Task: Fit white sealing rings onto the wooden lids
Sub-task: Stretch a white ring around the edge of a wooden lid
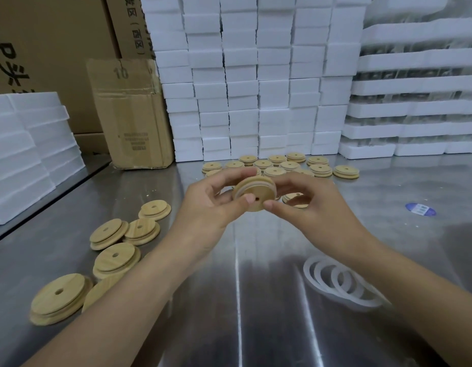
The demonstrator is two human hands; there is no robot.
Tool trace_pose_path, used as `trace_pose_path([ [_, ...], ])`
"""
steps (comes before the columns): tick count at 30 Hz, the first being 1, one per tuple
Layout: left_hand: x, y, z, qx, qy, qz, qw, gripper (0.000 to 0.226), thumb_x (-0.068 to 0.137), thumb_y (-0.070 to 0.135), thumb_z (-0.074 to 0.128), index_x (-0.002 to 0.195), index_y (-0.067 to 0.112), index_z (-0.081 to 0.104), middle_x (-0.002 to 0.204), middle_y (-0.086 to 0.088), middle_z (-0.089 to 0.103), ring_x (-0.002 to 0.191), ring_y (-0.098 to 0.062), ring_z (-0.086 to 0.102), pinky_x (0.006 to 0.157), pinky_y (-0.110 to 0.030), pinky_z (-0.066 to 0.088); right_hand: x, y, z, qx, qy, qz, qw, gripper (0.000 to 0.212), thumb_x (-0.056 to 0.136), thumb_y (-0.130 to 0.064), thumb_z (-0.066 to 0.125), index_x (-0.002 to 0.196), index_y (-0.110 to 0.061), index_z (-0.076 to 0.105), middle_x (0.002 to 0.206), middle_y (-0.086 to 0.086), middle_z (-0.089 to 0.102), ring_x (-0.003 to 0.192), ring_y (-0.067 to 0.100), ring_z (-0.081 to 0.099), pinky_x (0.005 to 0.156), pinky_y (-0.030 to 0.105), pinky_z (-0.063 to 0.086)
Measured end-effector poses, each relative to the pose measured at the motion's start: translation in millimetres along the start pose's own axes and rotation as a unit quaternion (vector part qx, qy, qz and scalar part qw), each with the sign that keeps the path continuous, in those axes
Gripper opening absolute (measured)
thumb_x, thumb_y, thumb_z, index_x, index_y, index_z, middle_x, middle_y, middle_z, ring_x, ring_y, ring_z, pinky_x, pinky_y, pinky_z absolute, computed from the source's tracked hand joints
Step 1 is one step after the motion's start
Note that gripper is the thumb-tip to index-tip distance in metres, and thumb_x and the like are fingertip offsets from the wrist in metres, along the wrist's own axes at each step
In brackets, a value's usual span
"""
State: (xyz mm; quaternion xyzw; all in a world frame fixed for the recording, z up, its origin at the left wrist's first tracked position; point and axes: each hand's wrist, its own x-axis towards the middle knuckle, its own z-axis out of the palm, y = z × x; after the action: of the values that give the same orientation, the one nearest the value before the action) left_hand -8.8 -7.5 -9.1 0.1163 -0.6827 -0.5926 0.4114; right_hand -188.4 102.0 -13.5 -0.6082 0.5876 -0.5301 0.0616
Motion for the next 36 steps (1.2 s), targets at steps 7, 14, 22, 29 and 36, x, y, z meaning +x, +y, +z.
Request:
trace_pose_path([
  [7,1.2,-5.2,-2.6,0.105,0.027,0.023,0.994,0.032,0.089,-0.005,0.078,0.108,0.022,0.080,0.109,0.004,0.081,0.112,-0.013,0.074,0.101,-0.026,0.053,-0.5,-2.5,-1.7,-0.007,0.029,-0.029,0.999,0.023,0.085,-0.016,0.086,0.101,-0.031,0.079,0.097,-0.017,0.073,0.096,0.014,0.068,0.084,0.045,0.054],
  [14,-0.7,-7.5,-0.4,0.140,0.035,0.009,0.989,0.022,0.087,-0.001,0.083,0.100,0.016,0.078,0.104,0.005,0.080,0.102,-0.009,0.076,0.088,-0.019,0.056,-0.5,-2.1,0.9,-0.041,0.032,-0.060,0.997,0.029,0.084,-0.016,0.087,0.104,-0.034,0.077,0.098,-0.015,0.069,0.100,0.016,0.064,0.080,0.031,0.051],
  [22,-4.7,-10.9,4.8,0.013,0.035,-0.151,0.988,0.022,0.086,0.033,0.086,0.106,0.024,0.083,0.101,-0.005,0.083,0.088,-0.014,0.079,0.074,-0.026,0.053,-3.7,8.9,0.4,-0.121,-0.042,-0.041,0.991,0.077,0.078,-0.050,0.088,0.145,-0.039,0.053,0.137,-0.026,0.056,0.126,-0.001,0.054,0.096,0.014,0.042],
  [29,-7.6,-13.2,11.7,0.028,0.082,-0.172,0.981,0.010,0.097,0.028,0.078,0.107,0.028,0.080,0.100,0.003,0.083,0.094,-0.012,0.080,0.084,-0.033,0.054,3.3,27.0,-9.1,-0.105,-0.019,0.050,0.993,0.072,0.070,-0.056,0.089,0.135,-0.041,0.060,0.127,-0.026,0.058,0.117,-0.004,0.055,0.096,0.015,0.045],
  [36,-7.6,-8.1,10.6,0.087,0.129,-0.169,0.973,0.014,0.101,0.022,0.070,0.101,0.030,0.082,0.102,0.007,0.081,0.085,-0.004,0.078,0.076,-0.027,0.050,10.7,63.8,-52.3,-0.277,0.023,0.203,0.939,0.075,0.088,-0.062,0.071,0.148,-0.018,0.053,0.144,0.008,0.058,0.133,0.028,0.051,0.113,0.047,0.043],
])
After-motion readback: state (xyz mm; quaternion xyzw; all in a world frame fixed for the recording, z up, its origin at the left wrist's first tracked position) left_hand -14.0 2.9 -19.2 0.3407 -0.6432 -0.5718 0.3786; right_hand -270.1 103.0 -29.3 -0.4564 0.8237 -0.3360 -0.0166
